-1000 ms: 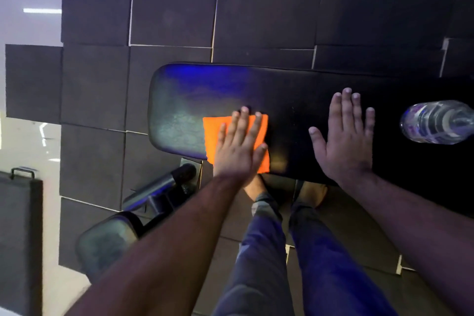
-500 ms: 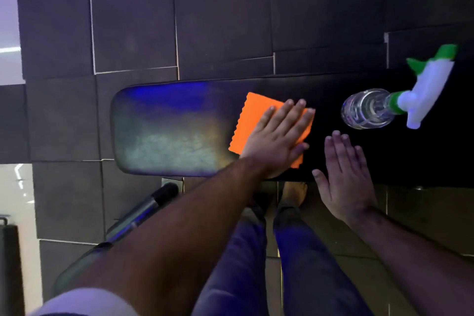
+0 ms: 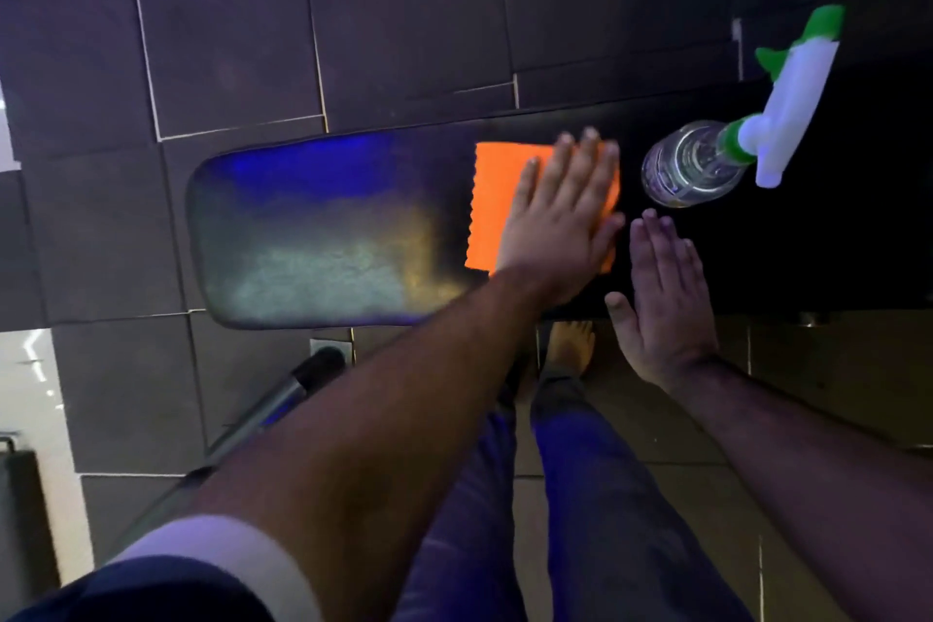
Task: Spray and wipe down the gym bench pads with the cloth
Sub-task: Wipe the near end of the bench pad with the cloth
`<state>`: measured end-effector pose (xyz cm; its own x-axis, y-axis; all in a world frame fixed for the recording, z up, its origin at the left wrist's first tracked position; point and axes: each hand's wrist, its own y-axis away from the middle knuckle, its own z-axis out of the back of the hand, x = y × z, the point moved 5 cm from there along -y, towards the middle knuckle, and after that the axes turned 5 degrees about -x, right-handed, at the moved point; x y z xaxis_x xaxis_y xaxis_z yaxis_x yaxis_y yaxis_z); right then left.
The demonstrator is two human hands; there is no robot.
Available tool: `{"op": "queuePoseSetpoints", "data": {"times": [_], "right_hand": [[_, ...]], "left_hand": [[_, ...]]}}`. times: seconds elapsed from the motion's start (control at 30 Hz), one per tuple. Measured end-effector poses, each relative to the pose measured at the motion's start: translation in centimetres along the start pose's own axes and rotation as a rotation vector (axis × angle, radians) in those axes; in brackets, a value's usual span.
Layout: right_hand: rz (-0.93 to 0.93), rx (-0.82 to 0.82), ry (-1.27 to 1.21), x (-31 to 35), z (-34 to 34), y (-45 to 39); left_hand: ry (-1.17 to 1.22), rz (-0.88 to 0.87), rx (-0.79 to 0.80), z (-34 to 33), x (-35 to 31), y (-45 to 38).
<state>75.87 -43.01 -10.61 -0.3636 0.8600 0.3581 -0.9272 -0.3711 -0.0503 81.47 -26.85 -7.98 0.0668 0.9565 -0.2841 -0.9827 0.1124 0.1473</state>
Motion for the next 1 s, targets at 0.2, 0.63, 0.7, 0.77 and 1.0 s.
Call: {"op": "queuePoseSetpoints", "data": {"times": [0.2, 0.63, 0.7, 0.77, 1.0], "right_hand": [[-0.002, -0.025, 0.019, 0.1, 0.1, -0.1], [-0.453, -0.629, -0.191, -2.7, 4.8, -1.9], [-0.512, -0.673, -0.211, -3.4, 6.3, -2.9], [-0.457, -0.652, -0.254, -3.2, 7.3, -4.3], [-0.194, -0.622, -0.716, -0.9, 10.8, -11.7]], "left_hand": [[-0.187, -0.366, 0.106, 0.2, 7.5, 9.9], [-0.020, 0.015, 0.020, -1.4, -3.8, 2.5], [-0.061, -0.243, 0.053, -2.1, -3.4, 6.2], [-0.114, -0.391, 0.078, -2.2, -0.7, 8.7], [-0.181, -0.104, 0.217, 0.9, 6.6, 4.5]]}}
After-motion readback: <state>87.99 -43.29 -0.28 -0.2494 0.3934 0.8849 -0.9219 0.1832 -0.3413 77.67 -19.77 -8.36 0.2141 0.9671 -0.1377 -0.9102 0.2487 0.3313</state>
